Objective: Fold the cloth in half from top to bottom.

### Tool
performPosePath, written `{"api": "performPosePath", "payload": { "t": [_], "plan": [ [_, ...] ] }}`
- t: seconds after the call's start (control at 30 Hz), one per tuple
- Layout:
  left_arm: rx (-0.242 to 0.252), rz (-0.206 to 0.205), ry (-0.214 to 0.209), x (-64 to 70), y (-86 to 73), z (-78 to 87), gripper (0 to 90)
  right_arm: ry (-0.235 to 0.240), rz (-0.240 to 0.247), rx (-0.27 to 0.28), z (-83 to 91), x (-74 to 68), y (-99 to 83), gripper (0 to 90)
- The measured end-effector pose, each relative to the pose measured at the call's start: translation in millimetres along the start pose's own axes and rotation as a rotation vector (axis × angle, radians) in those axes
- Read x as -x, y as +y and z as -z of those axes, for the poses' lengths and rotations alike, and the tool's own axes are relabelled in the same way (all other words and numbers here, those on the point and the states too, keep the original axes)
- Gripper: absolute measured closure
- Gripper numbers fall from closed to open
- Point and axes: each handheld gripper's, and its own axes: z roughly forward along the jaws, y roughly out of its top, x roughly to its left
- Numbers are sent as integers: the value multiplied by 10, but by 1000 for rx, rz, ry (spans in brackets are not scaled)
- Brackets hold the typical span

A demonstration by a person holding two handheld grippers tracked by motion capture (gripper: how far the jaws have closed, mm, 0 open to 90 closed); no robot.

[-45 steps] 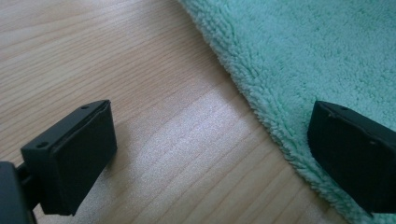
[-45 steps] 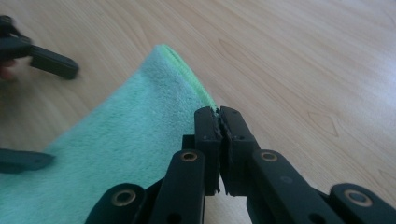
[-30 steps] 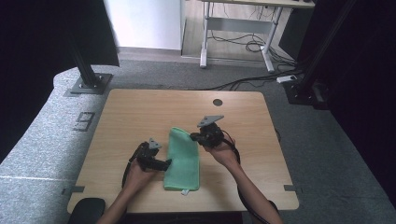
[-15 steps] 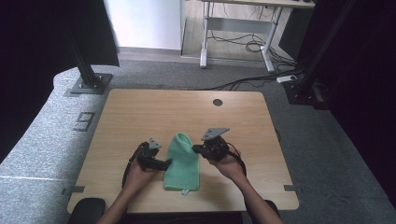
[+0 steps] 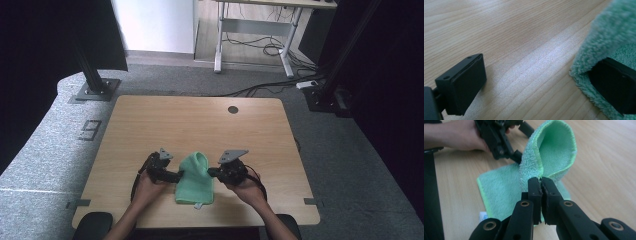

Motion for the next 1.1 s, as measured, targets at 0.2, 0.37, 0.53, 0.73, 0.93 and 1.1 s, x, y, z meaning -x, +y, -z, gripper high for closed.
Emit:
{"api": "performPosePath", "payload": {
  "t": [0.2, 0.37, 0.53, 0.73, 0.93, 1.1],
  "plan": [
    [0, 1, 1, 2, 0, -1, 18, 21, -31, -14, -63, -53, -159, 852],
    [1, 2, 1, 2, -1, -1, 18, 38, -48, -37, -137, -120, -283, 851],
    [1, 2, 0, 2, 0, -1, 18, 42, -58, -57, -210, -160, -380, 848],
    [2, 1, -1, 3, -1, -1, 18, 37, -77, -94, -308, -191, -482, 844],
    [7, -28, -34, -4, -8, 12, 34, 23, -84, -97, -352, -221, -520, 845],
    [-12, -41, -141, 67, 15, 94, 62, 1, -91, -87, -351, -250, -544, 846]
  ]
}}
